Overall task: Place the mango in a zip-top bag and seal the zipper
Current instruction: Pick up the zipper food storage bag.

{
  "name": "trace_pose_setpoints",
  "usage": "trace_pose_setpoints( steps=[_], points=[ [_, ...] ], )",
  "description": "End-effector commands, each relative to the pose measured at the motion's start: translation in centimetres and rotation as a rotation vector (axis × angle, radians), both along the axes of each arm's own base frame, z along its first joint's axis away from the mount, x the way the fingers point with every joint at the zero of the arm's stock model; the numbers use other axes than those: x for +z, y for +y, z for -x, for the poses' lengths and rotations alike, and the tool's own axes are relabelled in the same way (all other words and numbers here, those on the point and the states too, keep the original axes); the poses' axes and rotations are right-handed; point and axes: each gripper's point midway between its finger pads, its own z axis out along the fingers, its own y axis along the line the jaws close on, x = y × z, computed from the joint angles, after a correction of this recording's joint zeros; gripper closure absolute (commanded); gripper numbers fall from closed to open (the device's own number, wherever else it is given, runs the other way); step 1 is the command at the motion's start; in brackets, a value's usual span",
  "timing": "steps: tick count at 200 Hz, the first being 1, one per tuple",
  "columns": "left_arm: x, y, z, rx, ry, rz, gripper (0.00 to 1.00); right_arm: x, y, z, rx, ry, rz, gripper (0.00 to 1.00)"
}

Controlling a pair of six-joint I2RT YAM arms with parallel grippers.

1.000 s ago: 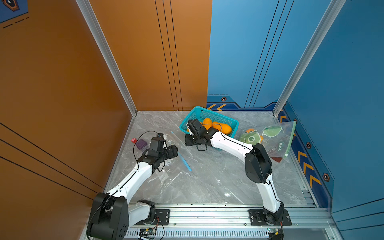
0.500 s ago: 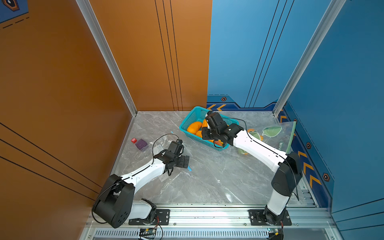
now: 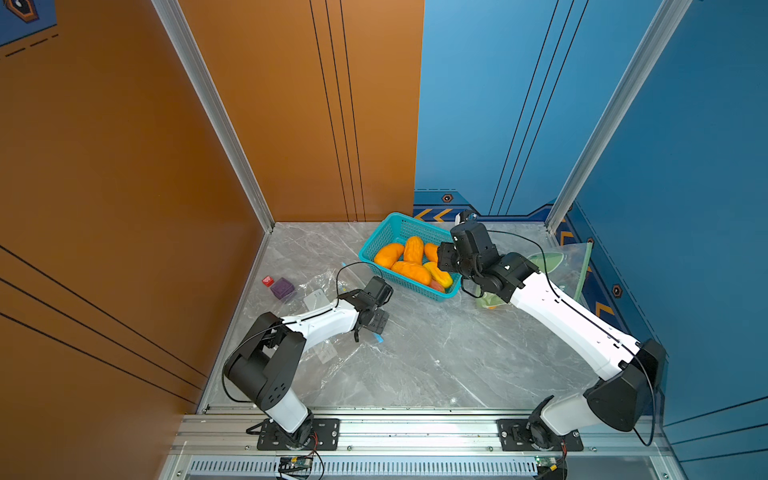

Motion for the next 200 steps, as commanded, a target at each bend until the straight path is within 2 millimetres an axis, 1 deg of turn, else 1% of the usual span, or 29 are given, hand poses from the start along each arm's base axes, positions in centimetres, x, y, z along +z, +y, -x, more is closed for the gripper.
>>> trace_pose_setpoints(
  steps=[1,2,4,6,18,25,27,34,46,55,65,80,97,112,123,137,158,174,187,200],
  points=[
    [-0.5,0.5,-0.2,-0.016,0.023,-0.118,0.07,0.6,-1.1,-0.1,-0.032,-0.028,0.014,0.46],
    [-0.6,0.5,-0.2,-0.016,0.026,-0.121,0.07,0.6,-1.1,-0.1,-0.033,-0.028,0.014,0.46],
    [0.0,0.1,-0.8,-0.014,0.009,-0.113,0.07,0.6,-1.2,-0.1,-0.034,-0.03,0.013,0.46],
    [0.1,0.0,-1.0,-0.015,0.007,-0.115,0.07,0.6,-1.2,-0.1,-0.036,-0.03,0.013,0.45],
    [-0.3,-0.2,-1.3,-0.015,0.02,-0.13,0.12,0.7,-1.4,-0.1,-0.041,-0.032,0.012,0.44],
    [-0.5,-0.2,-1.4,-0.015,0.032,-0.138,0.13,0.6,-1.6,-0.1,-0.048,-0.031,0.012,0.44],
    [-0.5,-0.3,-1.4,-0.016,0.033,-0.138,0.17,0.6,-1.6,-0.1,-0.049,-0.032,0.012,0.44],
    [-0.7,-0.3,-1.4,-0.018,0.042,-0.147,0.23,0.7,-1.9,0.0,-0.057,-0.035,0.013,0.43],
    [-1.0,-0.4,-1.5,-0.021,0.054,-0.155,0.28,0.8,-2.3,0.0,-0.068,-0.04,0.014,0.42],
    [-1.2,-0.5,-1.5,-0.026,0.062,-0.16,0.36,0.9,-2.4,0.0,-0.072,-0.044,0.012,0.42],
    [-1.4,-0.6,-1.6,-0.03,0.068,-0.168,0.42,1.2,-2.6,0.0,-0.075,-0.05,0.007,0.42],
    [-1.5,-0.8,-1.8,-0.035,0.072,-0.178,0.6,1.5,-2.8,0.0,-0.076,-0.058,0.005,0.42],
    [-1.2,-0.7,-2.2,-0.029,0.053,-0.199,0.76,1.7,-2.8,0.1,-0.072,-0.066,0.0,0.42],
    [-0.4,-0.4,-2.9,-0.023,0.018,-0.231,0.91,1.6,-2.7,0.1,-0.065,-0.064,0.0,0.42],
    [0.3,0.0,-3.5,-0.022,-0.014,-0.275,1.0,1.4,-2.6,0.2,-0.059,-0.061,0.001,0.41],
    [1.2,0.7,-4.2,-0.016,-0.052,-0.334,1.0,1.2,-2.3,0.1,-0.045,-0.054,0.003,0.41],
    [3.0,0.9,-4.6,-0.003,-0.101,-0.341,1.0,0.8,-2.2,0.1,-0.04,-0.046,0.007,0.41],
    [5.2,0.8,-4.5,0.011,-0.154,-0.295,1.0,0.8,-2.6,0.1,-0.042,-0.042,-0.001,0.38],
    [7.5,0.6,-4.1,0.009,-0.212,-0.254,1.0,0.6,-2.8,0.1,-0.033,-0.027,-0.027,0.35],
    [10.0,0.3,-3.6,-0.011,-0.277,-0.219,1.0,0.2,-3.1,0.0,-0.017,-0.006,-0.051,0.38]
  ],
)
